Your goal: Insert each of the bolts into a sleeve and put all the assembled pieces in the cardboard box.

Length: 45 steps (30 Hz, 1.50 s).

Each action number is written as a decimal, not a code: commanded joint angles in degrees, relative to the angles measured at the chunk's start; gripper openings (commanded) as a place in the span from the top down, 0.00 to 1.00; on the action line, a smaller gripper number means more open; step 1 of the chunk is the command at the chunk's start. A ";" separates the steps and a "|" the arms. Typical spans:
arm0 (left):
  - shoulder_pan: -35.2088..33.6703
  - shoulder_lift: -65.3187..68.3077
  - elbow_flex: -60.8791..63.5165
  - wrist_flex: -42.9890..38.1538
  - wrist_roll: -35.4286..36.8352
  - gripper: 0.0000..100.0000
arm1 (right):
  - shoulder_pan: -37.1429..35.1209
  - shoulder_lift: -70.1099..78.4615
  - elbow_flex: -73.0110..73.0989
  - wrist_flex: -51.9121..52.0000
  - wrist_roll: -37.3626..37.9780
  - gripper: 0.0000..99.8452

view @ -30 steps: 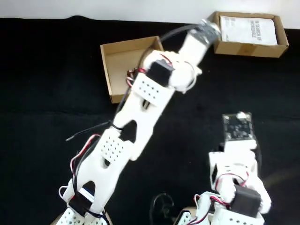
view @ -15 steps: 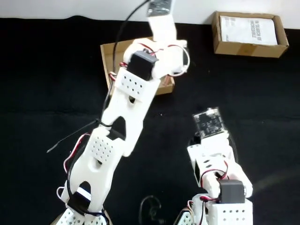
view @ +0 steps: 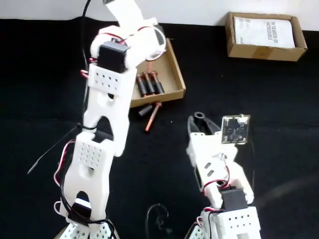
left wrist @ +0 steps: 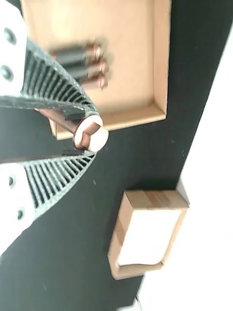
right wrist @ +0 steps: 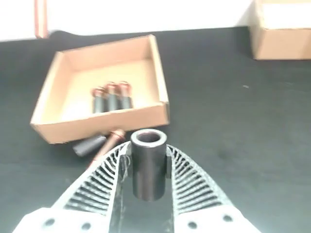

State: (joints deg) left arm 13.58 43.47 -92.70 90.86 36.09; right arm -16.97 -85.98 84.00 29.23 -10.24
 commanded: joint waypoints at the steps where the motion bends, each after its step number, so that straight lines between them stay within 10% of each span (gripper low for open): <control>1: -1.36 -7.34 -2.59 3.16 -9.32 0.99 | -3.74 -0.22 1.19 -6.20 -2.64 0.99; 25: -13.23 -39.43 -2.59 9.76 -60.13 0.99 | -8.84 -0.22 6.64 -11.03 -2.64 0.99; 45: -38.64 -46.73 -2.42 10.20 -22.24 0.99 | -8.84 -0.22 6.20 -11.03 -2.64 0.99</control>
State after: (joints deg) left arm -22.11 -2.33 -94.20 101.05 8.04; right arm -25.41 -85.89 90.86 19.38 -12.35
